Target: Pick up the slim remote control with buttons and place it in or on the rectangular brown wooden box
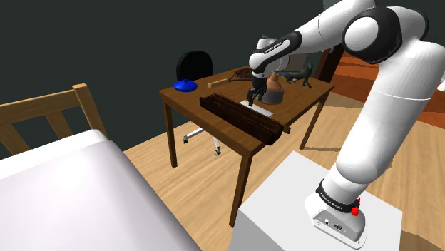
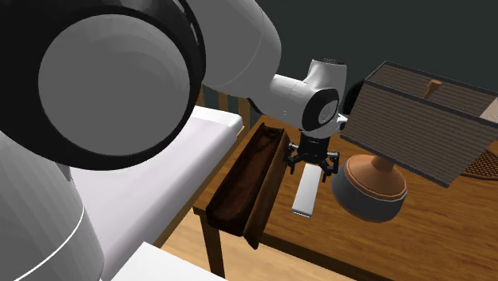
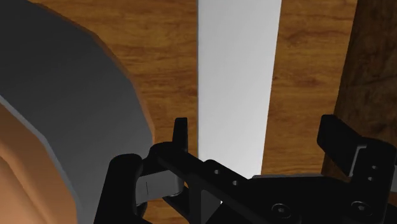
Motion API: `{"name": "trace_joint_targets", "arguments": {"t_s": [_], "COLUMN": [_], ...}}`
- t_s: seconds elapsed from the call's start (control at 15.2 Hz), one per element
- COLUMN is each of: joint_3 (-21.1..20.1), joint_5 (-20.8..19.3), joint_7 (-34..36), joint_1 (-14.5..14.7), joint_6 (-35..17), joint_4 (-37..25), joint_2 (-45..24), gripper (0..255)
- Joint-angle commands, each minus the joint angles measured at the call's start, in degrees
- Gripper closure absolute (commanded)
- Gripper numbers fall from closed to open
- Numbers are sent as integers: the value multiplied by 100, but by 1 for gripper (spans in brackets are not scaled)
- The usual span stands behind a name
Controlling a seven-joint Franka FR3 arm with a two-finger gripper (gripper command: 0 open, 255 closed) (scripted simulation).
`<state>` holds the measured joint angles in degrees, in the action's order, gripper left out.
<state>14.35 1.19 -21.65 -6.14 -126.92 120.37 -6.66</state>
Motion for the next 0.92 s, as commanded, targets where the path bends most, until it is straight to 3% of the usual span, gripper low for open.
{"name": "trace_joint_targets", "arguments": {"t_s": [0.0,0.26,0.73,0.79,0.86], "joint_3": [43,16,-5,3,-2], "joint_5": [40,92,87,88,90], "joint_7": [-34,-70,-67,-86,-77], "joint_1": [-58,-87,-108,-119,-113], "joint_6": [-133,-387,-387,-377,-361], "joint_4": [58,159,159,151,128], "joint_2": [-159,-316,-315,-314,-323], "gripper": [0,0,0,255,255]}}
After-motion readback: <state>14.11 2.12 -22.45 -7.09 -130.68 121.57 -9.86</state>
